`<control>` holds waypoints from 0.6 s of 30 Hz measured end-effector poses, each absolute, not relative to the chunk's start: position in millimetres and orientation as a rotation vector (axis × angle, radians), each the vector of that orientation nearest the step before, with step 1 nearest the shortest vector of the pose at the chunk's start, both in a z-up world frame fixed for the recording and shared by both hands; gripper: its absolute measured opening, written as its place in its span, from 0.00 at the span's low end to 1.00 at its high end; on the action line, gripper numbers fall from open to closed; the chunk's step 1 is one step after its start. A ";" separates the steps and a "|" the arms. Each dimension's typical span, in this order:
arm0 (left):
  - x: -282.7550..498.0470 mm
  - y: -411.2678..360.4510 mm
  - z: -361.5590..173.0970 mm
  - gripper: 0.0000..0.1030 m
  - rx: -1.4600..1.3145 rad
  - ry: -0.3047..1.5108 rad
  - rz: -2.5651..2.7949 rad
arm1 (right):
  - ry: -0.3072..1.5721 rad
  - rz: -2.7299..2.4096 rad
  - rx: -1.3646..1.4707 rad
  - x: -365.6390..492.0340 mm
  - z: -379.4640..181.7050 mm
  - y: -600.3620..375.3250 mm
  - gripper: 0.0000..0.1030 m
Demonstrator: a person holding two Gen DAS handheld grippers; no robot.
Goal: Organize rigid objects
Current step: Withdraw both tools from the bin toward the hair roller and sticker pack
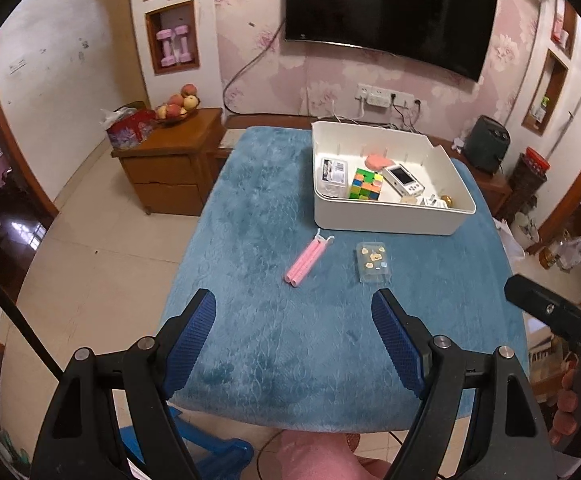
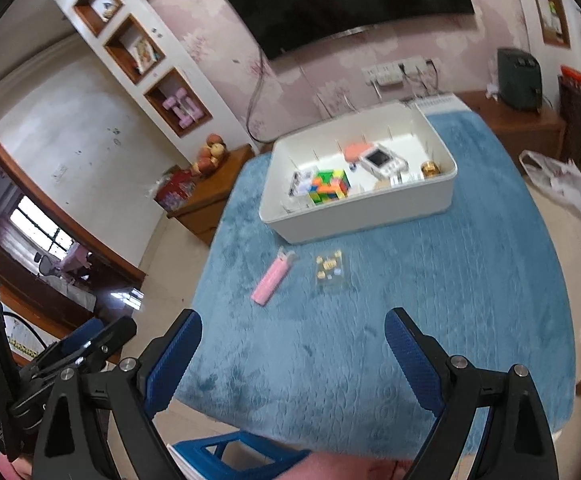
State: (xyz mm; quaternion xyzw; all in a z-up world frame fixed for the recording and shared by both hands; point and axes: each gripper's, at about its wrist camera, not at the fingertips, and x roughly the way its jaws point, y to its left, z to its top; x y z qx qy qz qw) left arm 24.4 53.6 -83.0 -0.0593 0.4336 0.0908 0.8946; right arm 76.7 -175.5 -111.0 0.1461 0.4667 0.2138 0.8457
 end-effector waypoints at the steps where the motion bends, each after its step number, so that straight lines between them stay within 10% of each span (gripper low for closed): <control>1: 29.0 54.4 -84.8 0.80 -0.108 0.908 0.176 | 0.995 0.442 0.315 78.2 -112.8 -174.7 0.91; 18: 112.7 95.5 -112.3 0.80 0.043 1.068 -0.090 | 1.110 0.173 0.529 127.4 -152.5 -136.9 0.91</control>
